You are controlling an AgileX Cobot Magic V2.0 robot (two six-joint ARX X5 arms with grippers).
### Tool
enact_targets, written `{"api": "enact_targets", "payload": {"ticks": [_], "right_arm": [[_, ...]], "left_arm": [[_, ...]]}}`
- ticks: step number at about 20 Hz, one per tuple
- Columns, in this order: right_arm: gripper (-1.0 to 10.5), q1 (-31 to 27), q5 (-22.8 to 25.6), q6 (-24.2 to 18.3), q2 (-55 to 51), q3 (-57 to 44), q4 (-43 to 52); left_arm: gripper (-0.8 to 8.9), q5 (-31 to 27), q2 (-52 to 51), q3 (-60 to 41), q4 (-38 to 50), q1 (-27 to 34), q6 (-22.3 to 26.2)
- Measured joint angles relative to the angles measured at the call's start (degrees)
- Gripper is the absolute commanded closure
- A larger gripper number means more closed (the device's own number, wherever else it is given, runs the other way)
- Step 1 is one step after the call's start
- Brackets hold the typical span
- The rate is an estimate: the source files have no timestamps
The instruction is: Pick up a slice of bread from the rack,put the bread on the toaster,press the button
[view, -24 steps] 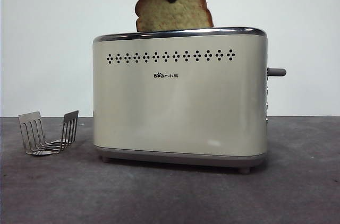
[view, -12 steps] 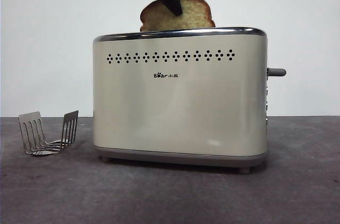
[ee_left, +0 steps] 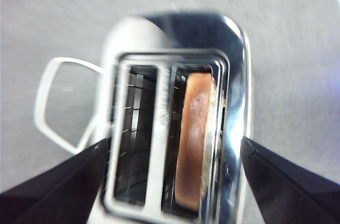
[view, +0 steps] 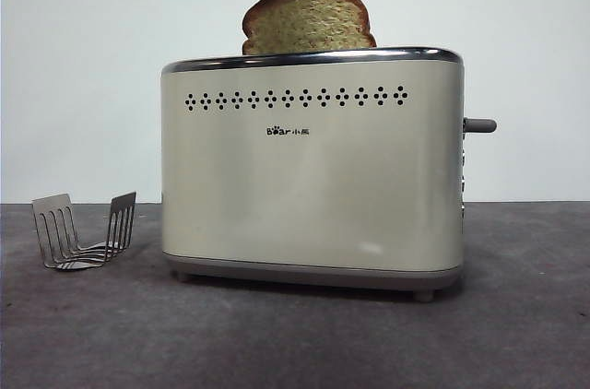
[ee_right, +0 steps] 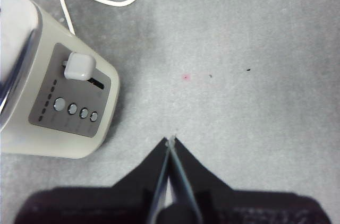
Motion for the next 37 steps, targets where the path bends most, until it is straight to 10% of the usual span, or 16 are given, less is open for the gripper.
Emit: {"api": "enact_targets", "payload": {"ticks": [5, 10, 14, 24, 37], "right_arm": [[9.5, 0.00, -14.53, -0.76, 5.38, 0.02, 3.48], [9.5, 0.00, -27.08, 2.47, 15.54, 0.04, 13.73], [9.5, 0.00, -36.11, 5.62, 23.10, 0.04, 19.67], [9.5, 4.04, -38.77, 8.85, 34.16, 0.09, 27.69], [9.5, 5.68, -33.90, 9.70, 39.34, 0.44, 28.57]], "left_arm": [[4.16, 0.00, -9.05, 0.02, -0.09, 0.00, -14.99], [7.95, 0.02, -16.37, 0.02, -4.17, 0.00, -29.46], [8.26, 0.02, -18.05, 0.02, -4.70, 0.00, -36.61], [8.22, -0.07, -19.19, 0.02, -4.74, 0.00, -51.25], [8.22, -0.35, -19.28, 0.02, -4.79, 0.00, -52.87]]}}
